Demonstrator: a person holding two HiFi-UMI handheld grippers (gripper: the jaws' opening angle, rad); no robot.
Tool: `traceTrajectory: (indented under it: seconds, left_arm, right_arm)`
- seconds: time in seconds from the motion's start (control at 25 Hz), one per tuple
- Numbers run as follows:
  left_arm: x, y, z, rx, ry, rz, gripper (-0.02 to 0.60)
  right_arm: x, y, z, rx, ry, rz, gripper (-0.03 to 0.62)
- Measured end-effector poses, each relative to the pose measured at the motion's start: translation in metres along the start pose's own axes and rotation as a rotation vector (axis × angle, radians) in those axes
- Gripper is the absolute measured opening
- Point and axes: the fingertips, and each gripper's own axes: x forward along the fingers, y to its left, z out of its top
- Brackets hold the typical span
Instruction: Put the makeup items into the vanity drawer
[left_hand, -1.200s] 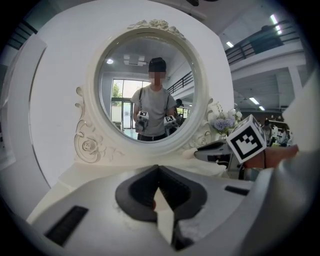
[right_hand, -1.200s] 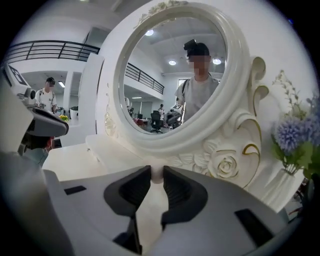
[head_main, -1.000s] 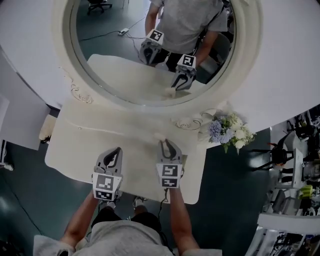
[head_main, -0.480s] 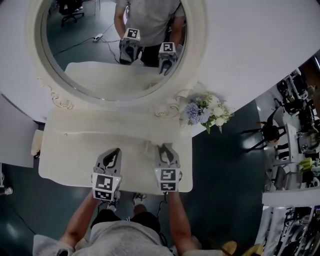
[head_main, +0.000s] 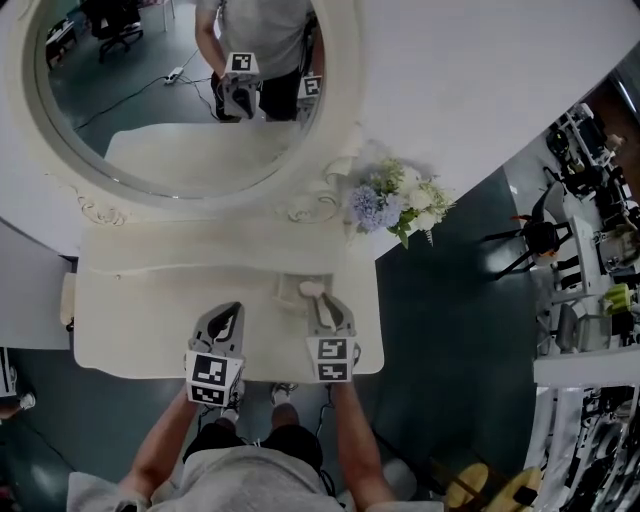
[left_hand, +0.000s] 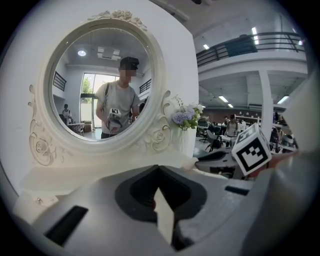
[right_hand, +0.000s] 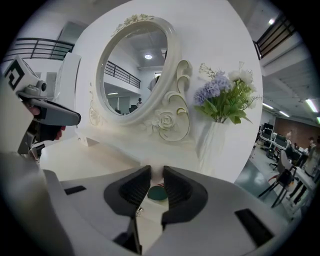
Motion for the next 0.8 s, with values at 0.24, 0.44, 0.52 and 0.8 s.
traceTrajectory:
  seconds: [0.24,0.44,0.52,0.8]
  left_arm:
    - [0.006,0.002,-0.016,-0.009,0.034,0.006,0.002]
    - [0.006,0.004,-0.027,-0.002,0.056,0.019,0.002]
    - [0.005,0.004,-0.026,-0.005,0.060,0.020,0.002]
    - [-0.001,0.005,-0.022,-0.003,0.048,0.017,0.002]
  right_arm:
    - [0.017,-0.002,-0.030,0.031,0.044,0.002,0.092]
    - [0.023,-0.003,-0.040,0.046,0.064,0.009,0.094]
    - [0.023,-0.004,-0.040,0.049,0.064,0.008,0.094]
    - [0.023,0.001,-0.042,0.096,0.073,0.030,0.163]
